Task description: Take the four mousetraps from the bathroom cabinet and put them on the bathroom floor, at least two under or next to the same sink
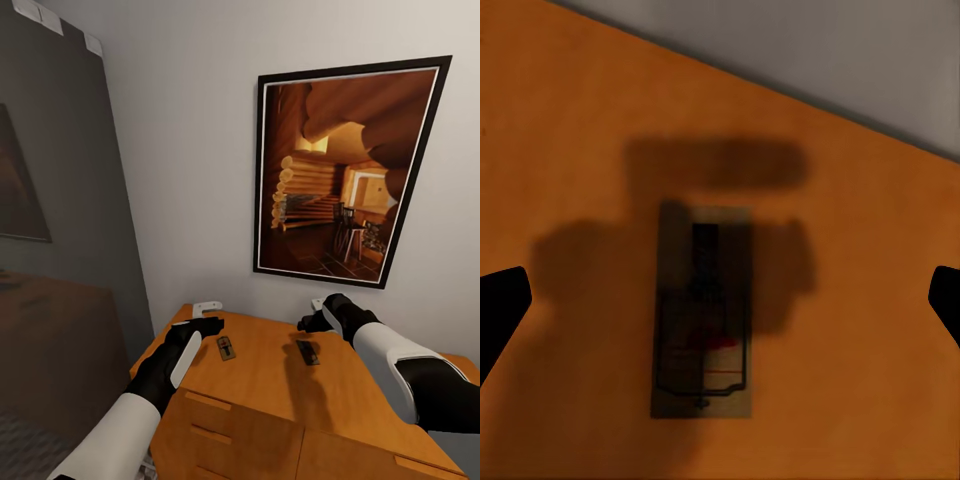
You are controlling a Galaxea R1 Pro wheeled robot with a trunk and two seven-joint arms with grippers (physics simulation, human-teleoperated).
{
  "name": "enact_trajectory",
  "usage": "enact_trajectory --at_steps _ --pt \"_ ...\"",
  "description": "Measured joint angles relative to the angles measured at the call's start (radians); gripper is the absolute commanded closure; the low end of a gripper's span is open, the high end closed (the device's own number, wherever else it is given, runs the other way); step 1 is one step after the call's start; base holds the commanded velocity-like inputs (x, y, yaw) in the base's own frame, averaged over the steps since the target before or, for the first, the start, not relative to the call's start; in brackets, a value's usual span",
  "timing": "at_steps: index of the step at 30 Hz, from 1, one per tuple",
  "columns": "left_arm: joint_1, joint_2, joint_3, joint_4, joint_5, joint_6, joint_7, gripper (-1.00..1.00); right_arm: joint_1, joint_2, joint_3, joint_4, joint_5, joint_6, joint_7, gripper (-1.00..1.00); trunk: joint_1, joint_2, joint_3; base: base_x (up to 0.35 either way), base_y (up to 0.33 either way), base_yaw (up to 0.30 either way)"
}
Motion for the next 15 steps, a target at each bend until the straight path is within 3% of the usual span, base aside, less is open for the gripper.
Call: enact_trajectory --at_steps 15 --pt "0.000 -0.001 -0.001 0.000 -0.001 0.000 0.000 -1.00 0.000 0.002 0.001 0.016 -0.001 0.002 0.003 -1.00 0.058 -0.105 -0.047 0.000 0.000 0.000"
